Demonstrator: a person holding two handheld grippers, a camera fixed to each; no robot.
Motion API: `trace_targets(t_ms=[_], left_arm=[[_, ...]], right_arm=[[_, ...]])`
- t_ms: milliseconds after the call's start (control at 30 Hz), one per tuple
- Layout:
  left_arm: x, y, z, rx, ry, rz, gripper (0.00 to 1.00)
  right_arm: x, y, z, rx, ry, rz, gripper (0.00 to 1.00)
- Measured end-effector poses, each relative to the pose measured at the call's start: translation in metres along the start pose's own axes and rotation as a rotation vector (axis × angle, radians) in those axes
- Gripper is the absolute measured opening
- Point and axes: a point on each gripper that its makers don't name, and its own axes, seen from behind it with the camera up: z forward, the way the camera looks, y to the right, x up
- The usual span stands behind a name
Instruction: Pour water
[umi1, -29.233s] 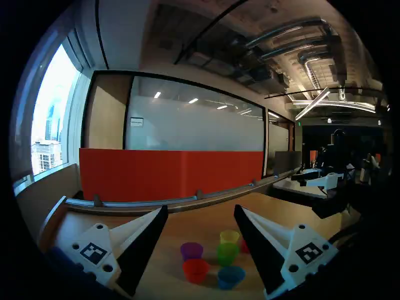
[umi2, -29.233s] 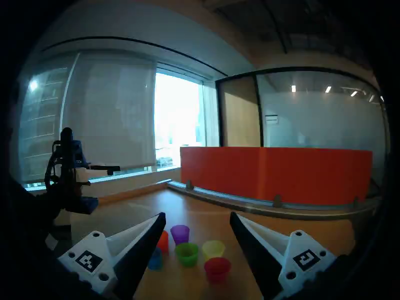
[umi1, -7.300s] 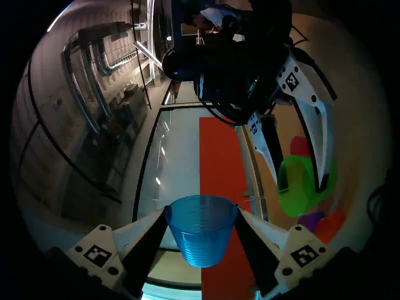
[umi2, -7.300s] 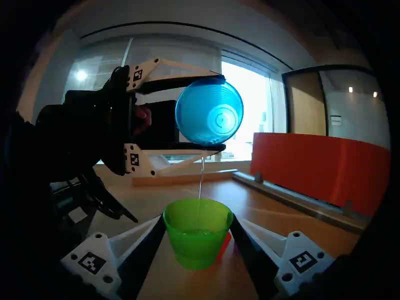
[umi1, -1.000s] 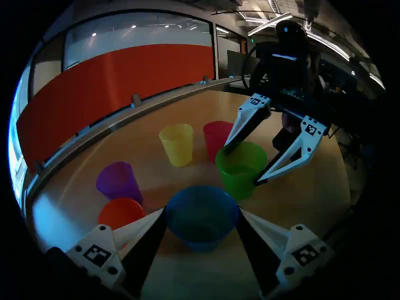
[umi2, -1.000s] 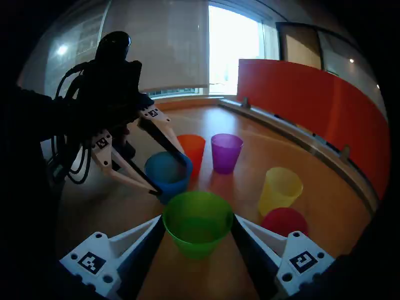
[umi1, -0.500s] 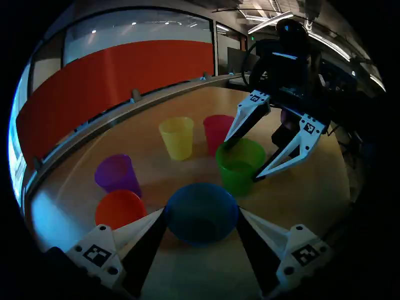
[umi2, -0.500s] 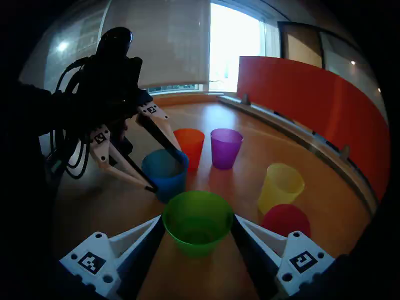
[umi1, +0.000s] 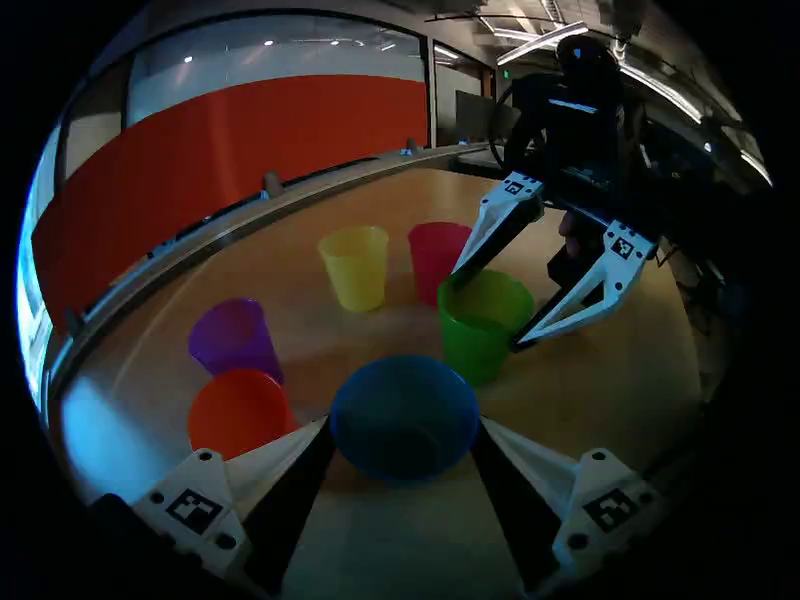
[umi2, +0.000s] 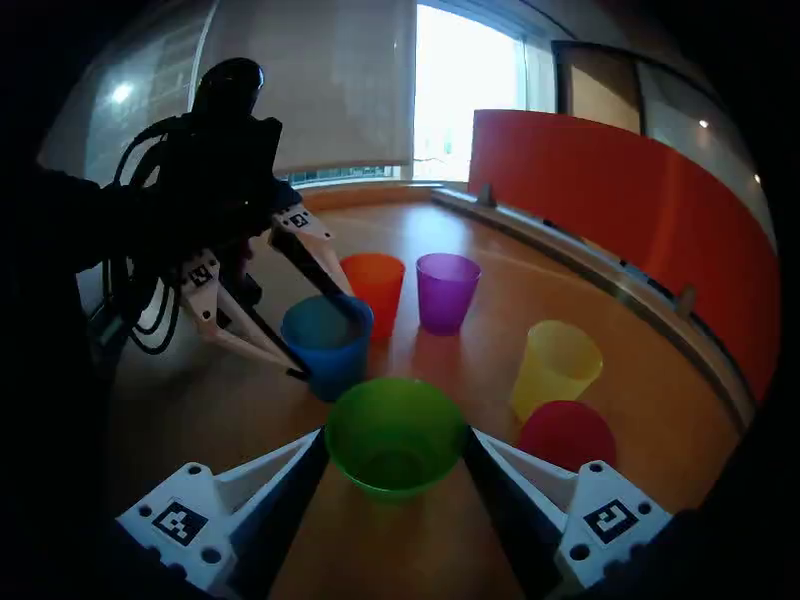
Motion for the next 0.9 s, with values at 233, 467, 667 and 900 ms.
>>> trace_targets(t_ms=[233,467,667,900], left_arm=[[-0.004,-0.001,-0.003,0.008,-0.007,-0.004,0.90],[-0.010,-0.001,-0.009,0.018,-0.020,-0.008,0.90],[-0.017,-0.001,-0.019,0.032,-0.027,-0.014,0.91],[-0.020,-0.003,-0.038,0.062,-0.009,-0.046,0.91]], right_arm=[[-0.002,0.001,-0.008,-0.013,-0.004,0.002,0.99],[-0.006,0.001,-0.020,-0.034,-0.001,0.007,0.99],[-0.013,0.001,-0.033,-0.055,-0.003,0.013,0.99],[-0.013,0.000,-0.047,-0.086,0.026,0.038,0.99]])
